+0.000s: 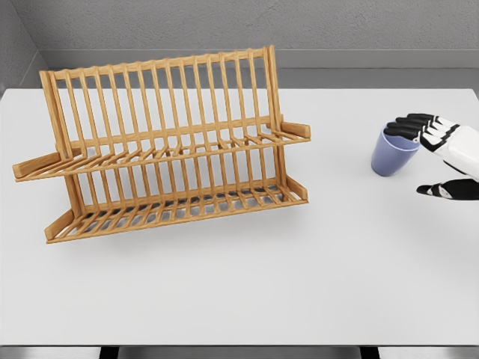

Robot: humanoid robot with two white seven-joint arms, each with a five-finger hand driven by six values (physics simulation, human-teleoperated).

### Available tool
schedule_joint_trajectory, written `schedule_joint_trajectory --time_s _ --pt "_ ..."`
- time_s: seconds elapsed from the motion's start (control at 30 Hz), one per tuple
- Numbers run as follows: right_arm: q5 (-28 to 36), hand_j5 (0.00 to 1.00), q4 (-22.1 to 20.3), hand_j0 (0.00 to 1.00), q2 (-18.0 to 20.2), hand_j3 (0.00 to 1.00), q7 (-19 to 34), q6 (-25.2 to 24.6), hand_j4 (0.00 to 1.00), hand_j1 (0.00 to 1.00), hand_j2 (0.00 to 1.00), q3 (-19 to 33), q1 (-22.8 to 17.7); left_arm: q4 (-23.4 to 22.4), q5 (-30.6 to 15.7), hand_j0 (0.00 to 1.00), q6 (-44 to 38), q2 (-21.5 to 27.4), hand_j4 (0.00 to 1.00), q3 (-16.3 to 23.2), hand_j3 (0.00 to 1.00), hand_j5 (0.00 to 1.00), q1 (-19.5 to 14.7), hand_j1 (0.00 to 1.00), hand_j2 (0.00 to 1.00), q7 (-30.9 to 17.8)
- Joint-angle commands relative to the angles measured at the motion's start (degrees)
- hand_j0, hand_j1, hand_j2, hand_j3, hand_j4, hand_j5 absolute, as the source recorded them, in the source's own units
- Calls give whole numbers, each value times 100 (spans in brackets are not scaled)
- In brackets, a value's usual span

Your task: Right arm put cup on second shelf

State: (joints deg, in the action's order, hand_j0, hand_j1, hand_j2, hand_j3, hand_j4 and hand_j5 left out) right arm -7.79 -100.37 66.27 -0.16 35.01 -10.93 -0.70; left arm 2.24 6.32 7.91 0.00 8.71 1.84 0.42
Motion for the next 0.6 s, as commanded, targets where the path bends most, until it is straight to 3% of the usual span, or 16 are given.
schedule_joint_trajectory --time_s 0.0,0.2,0.33,0.4,0.5,0.57 --pt "41 100 -9 100 0 100 -2 -1 100 100 100 -5 9 5 1 100 0 0 100 -1 100 100 -9 100 100 2" --pt "76 100 35 100 70 100 42 -1 100 100 100 284 97 -4 -8 100 0 0 100 -1 100 100 0 100 100 -7" --pt "120 100 9 100 88 100 2616 -1 100 100 100 346 835 -4 1 100 0 0 100 -1 100 100 -9 100 100 2" --pt "120 100 26 100 70 100 3478 -161 100 100 100 337 1116 5 -8 100 0 0 100 -1 100 100 0 100 100 2" --pt "93 100 52 100 8 100 3516 -899 100 100 100 276 1318 -4 1 100 0 0 100 -1 100 100 0 100 100 2" --pt "93 100 325 100 8 100 3516 -1075 100 100 100 267 1476 -4 1 100 0 0 100 -1 100 100 0 100 100 2"
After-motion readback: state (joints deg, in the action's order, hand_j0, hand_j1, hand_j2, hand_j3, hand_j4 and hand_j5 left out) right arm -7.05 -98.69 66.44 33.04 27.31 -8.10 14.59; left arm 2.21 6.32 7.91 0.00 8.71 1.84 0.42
